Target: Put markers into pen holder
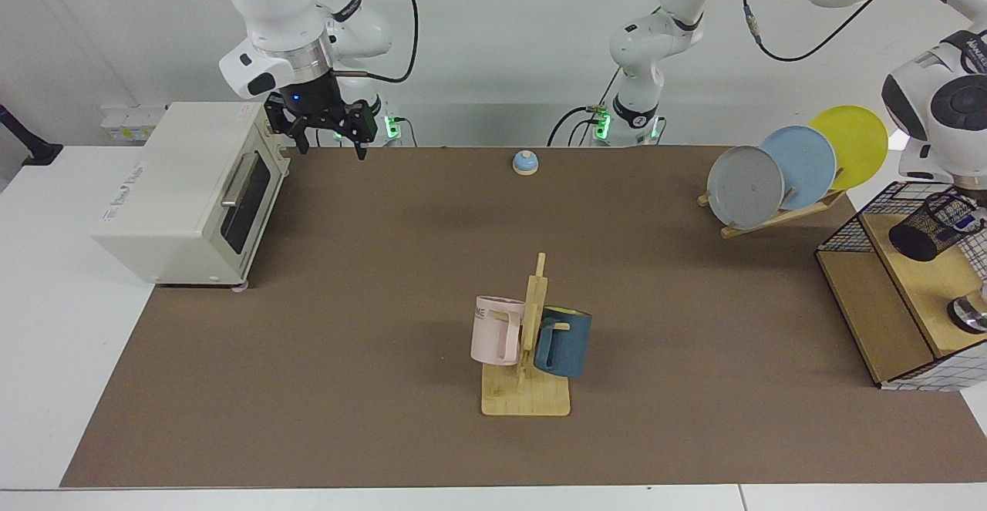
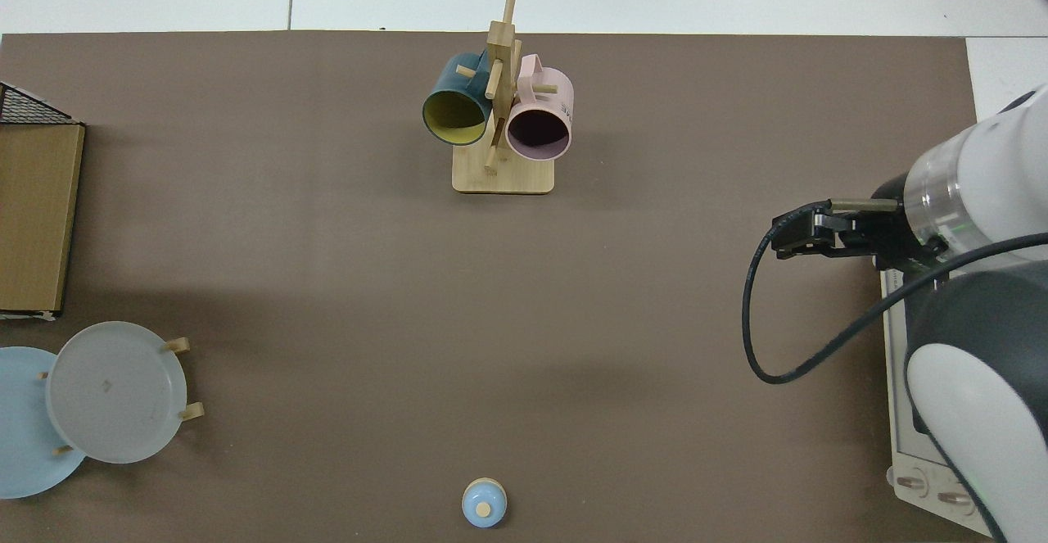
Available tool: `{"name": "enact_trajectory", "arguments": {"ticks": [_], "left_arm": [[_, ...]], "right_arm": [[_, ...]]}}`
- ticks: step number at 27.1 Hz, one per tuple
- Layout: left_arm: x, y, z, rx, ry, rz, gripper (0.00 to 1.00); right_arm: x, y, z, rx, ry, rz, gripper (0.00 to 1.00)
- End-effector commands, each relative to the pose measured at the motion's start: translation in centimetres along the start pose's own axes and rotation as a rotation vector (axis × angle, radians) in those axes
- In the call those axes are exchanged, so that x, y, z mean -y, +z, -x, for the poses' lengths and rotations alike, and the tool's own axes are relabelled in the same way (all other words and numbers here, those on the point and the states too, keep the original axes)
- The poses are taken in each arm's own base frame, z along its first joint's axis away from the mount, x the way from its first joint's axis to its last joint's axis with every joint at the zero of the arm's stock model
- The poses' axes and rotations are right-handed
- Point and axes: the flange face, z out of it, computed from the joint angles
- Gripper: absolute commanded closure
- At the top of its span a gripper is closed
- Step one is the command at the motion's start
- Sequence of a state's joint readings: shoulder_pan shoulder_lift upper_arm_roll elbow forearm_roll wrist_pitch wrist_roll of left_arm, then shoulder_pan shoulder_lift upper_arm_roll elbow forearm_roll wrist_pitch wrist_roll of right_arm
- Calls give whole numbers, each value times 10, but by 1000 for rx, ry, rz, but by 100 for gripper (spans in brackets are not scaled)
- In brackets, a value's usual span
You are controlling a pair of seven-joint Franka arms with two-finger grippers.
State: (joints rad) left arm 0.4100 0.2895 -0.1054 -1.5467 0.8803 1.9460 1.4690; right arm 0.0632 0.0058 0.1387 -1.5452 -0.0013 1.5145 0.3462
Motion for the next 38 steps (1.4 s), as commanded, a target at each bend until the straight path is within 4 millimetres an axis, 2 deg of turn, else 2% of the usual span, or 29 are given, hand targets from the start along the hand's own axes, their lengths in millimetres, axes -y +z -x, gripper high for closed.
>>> {"name": "enact_trajectory", "arguments": {"ticks": [1, 13, 38], "left_arm": [[-3, 5, -5, -21, 6, -7, 100], [-9, 16, -17, -63, 15, 23, 100], [-11, 20, -17, -83, 43, 35, 100]], "right_arm": [[-1, -3, 1, -6, 17, -22, 0], [-2, -3, 1, -6, 19, -22, 0], [-2, -3, 1, -6, 19, -22, 0]]}}
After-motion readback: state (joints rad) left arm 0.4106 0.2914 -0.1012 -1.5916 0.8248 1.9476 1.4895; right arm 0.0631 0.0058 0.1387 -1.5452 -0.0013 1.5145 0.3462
